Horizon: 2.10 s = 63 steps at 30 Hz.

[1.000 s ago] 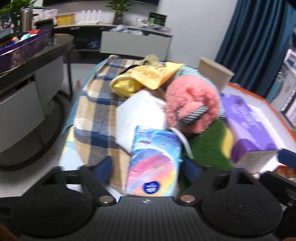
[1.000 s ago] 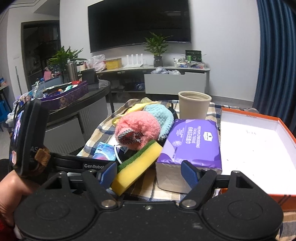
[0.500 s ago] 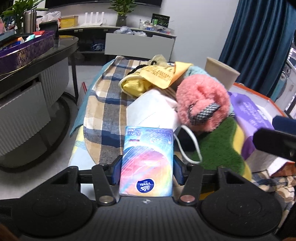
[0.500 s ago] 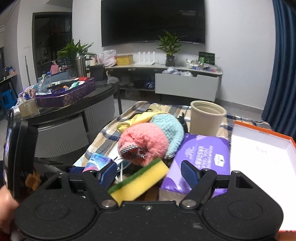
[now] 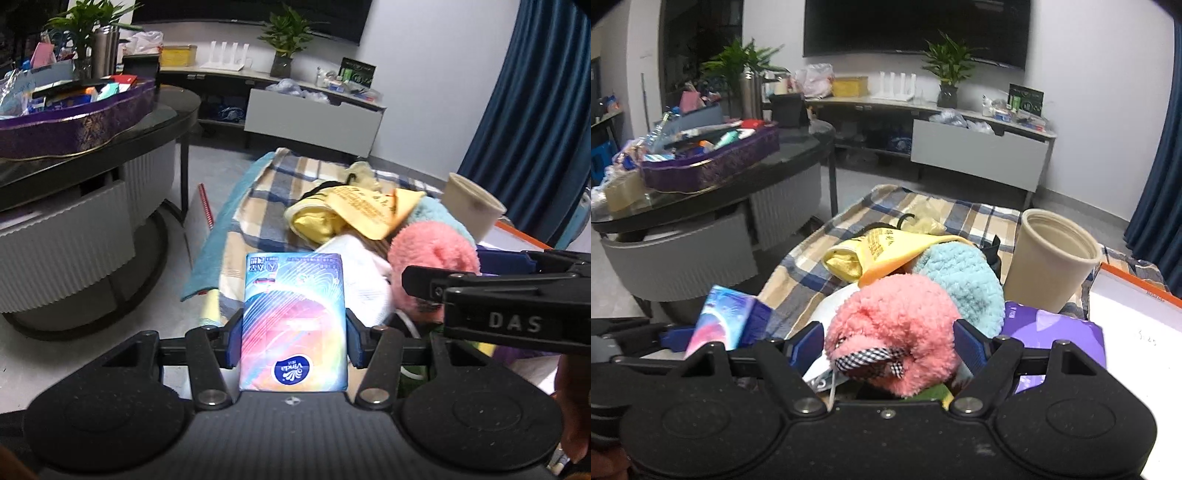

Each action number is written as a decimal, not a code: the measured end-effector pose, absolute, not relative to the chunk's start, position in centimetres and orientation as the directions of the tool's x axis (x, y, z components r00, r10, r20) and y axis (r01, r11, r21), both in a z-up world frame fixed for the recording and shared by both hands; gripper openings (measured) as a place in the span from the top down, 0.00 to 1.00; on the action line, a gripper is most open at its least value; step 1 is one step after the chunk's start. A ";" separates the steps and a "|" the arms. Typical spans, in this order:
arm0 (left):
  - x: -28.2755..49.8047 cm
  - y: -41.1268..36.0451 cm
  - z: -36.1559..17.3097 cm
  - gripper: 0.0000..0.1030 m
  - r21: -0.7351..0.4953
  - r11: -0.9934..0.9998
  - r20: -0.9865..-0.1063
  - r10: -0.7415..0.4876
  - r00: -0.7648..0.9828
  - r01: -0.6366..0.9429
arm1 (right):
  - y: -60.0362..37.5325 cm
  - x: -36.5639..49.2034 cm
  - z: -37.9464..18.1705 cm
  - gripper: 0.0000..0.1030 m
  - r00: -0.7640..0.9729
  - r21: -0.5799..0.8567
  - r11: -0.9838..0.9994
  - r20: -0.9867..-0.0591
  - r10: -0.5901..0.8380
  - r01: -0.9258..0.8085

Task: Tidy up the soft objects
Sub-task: 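Grasp the pink fluffy plush with the right gripper while the left gripper holds the tissue pack, then lift the tissue pack and pink plush with both grippers toward the orange-rimmed box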

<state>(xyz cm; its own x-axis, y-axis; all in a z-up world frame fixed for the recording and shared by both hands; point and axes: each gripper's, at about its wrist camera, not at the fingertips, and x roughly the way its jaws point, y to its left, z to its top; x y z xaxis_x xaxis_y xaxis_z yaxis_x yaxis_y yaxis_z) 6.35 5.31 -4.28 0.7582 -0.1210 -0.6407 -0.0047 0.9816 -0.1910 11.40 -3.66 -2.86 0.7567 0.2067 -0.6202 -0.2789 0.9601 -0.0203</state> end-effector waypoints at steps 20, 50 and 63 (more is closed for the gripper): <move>6.5 6.4 -1.9 0.48 -0.239 0.971 -0.614 -0.133 0.778 -0.022 | -5.7 8.2 -0.5 0.52 0.826 0.066 0.974 -0.519 0.218 -0.216; 7.0 4.2 0.9 0.48 -0.202 0.979 -0.597 -0.126 0.792 0.003 | -8.6 6.6 2.1 0.52 0.854 0.097 0.978 -0.475 0.211 -0.187; 6.9 2.6 1.5 0.48 -0.182 0.983 -0.595 -0.139 0.792 0.035 | -10.5 6.1 3.0 0.52 0.869 0.109 0.983 -0.460 0.183 -0.150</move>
